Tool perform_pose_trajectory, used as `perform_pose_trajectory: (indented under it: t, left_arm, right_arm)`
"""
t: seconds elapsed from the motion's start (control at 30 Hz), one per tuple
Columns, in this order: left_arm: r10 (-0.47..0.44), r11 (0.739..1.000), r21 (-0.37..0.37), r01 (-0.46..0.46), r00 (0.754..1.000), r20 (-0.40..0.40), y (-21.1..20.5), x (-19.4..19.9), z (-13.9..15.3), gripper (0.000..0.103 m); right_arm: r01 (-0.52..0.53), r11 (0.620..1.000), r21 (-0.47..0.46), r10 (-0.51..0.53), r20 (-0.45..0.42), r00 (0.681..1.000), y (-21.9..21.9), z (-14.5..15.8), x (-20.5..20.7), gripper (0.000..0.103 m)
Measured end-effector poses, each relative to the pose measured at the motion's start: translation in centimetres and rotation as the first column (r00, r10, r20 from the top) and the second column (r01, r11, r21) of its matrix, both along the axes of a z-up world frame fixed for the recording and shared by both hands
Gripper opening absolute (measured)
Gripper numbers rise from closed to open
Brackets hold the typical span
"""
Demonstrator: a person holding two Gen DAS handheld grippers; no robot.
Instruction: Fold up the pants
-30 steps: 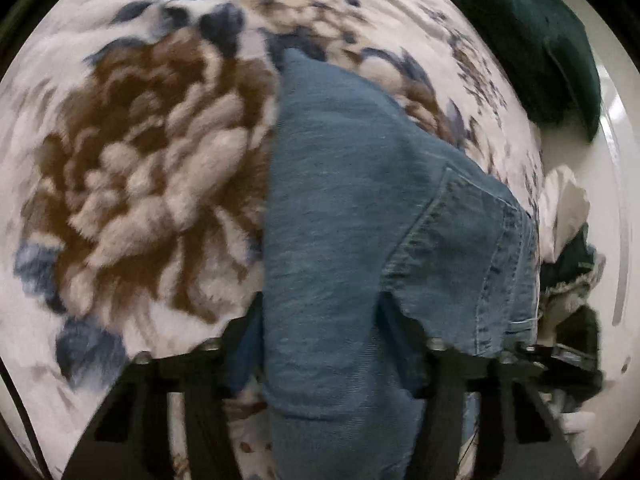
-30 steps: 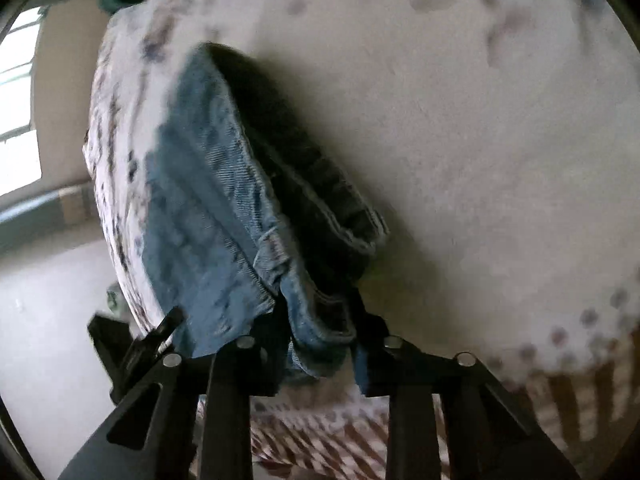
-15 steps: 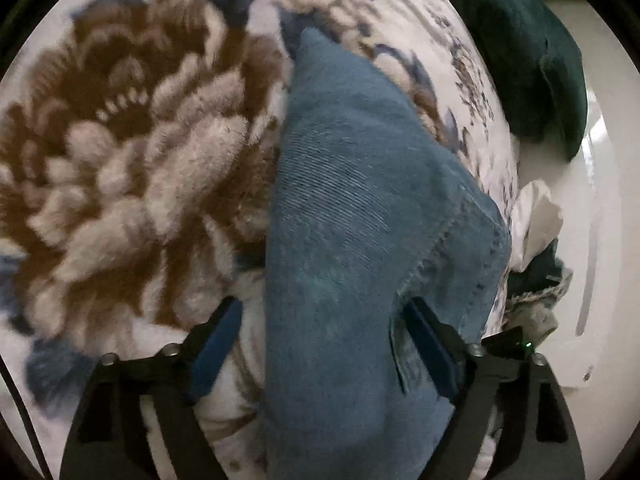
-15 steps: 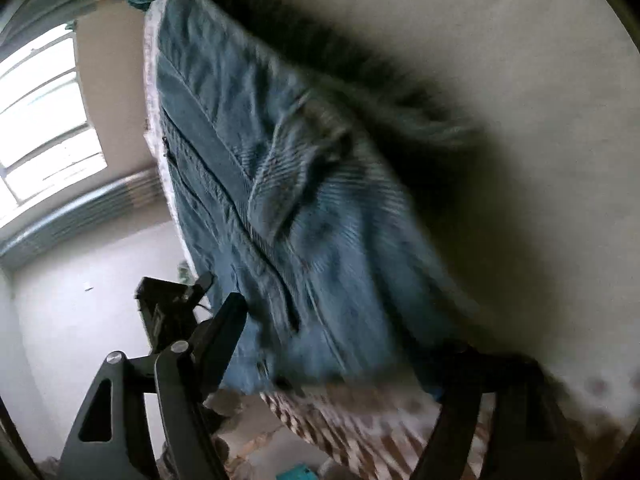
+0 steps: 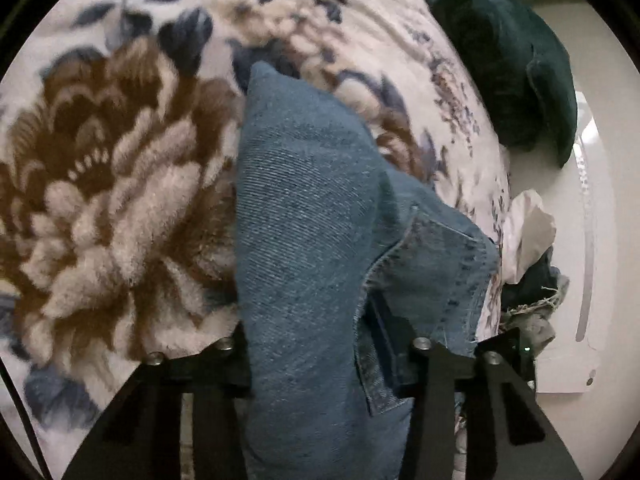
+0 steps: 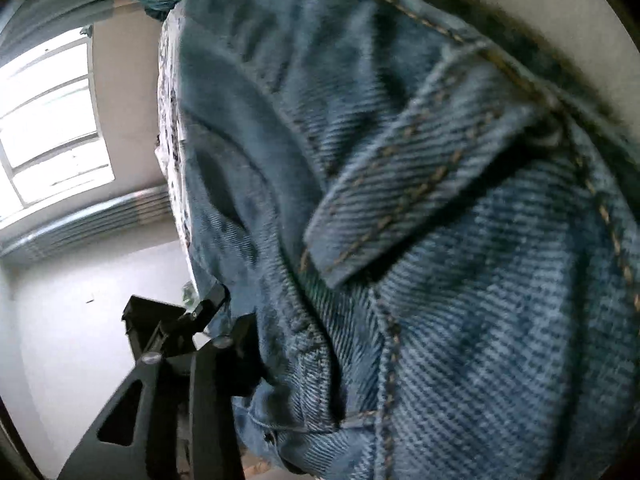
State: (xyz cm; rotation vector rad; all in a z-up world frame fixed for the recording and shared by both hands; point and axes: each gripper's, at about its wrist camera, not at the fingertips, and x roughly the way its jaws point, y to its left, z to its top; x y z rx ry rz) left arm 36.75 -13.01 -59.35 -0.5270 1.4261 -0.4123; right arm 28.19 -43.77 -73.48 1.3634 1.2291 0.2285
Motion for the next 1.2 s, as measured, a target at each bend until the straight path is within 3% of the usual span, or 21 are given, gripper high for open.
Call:
perform_pose_trajectory:
  t: [0.13,0.3,0.4,0.6,0.8,0.9,1.0,1.03,1.1,1.2]
  left_arm:
    - [-0.027,1.000,-0.004,0.027,0.997,0.077,-0.3,0.1,3.4,0.030]
    - [-0.007,0.999,-0.046,0.014,0.988,0.151,0.7,2.6,7.9,0.030]
    - [0.023,0.998,-0.059,-0.012,0.982,0.185,2.6,5.5,10.1,0.030]
    - [0.081,0.996,-0.047,-0.071,0.967,0.243,7.6,14.0,12.1,0.030]
    - [0.073,0.997,0.017,-0.081,0.961,0.266,12.5,25.1,10.3,0.030]
    - [0.048,0.997,0.042,-0.059,0.973,0.226,15.0,29.5,6.5,0.032]
    - [0.027,0.993,0.113,-0.036,0.997,0.078,17.1,30.8,0.4,0.047]
    - [0.026,0.993,0.112,-0.032,0.998,0.054,17.7,30.5,-0.9,0.054]
    - [0.032,0.997,0.072,-0.038,0.996,0.078,18.4,29.7,-0.7,0.056]
    - [0.026,0.988,0.153,-0.039,0.996,0.085,18.1,28.4,0.6,0.059]
  right_arm:
    - [-0.009,0.998,-0.067,0.013,0.053,0.998,0.8,4.4,1.0,0.035]
    - [-0.018,0.997,-0.073,0.028,0.146,0.989,1.7,9.8,3.5,0.033]
    - [-0.049,0.995,-0.089,0.066,0.203,0.977,1.5,12.8,6.6,0.033]
    - [-0.105,0.988,-0.115,0.135,0.307,0.942,7.8,16.9,18.3,0.033]
    - [-0.129,0.982,-0.136,0.170,0.348,0.922,12.7,15.2,30.0,0.033]
    - [-0.145,0.979,-0.142,0.184,0.327,0.927,15.3,11.7,34.5,0.033]
    - [-0.182,0.975,-0.125,0.203,0.185,0.962,17.2,6.4,36.1,0.040]
    - [-0.200,0.968,-0.152,0.220,0.130,0.967,17.9,5.2,36.4,0.048]
    - [-0.218,0.963,-0.160,0.237,0.112,0.965,18.6,4.5,36.2,0.052]
    - [-0.230,0.950,-0.211,0.248,0.063,0.967,18.4,6.0,35.8,0.074]
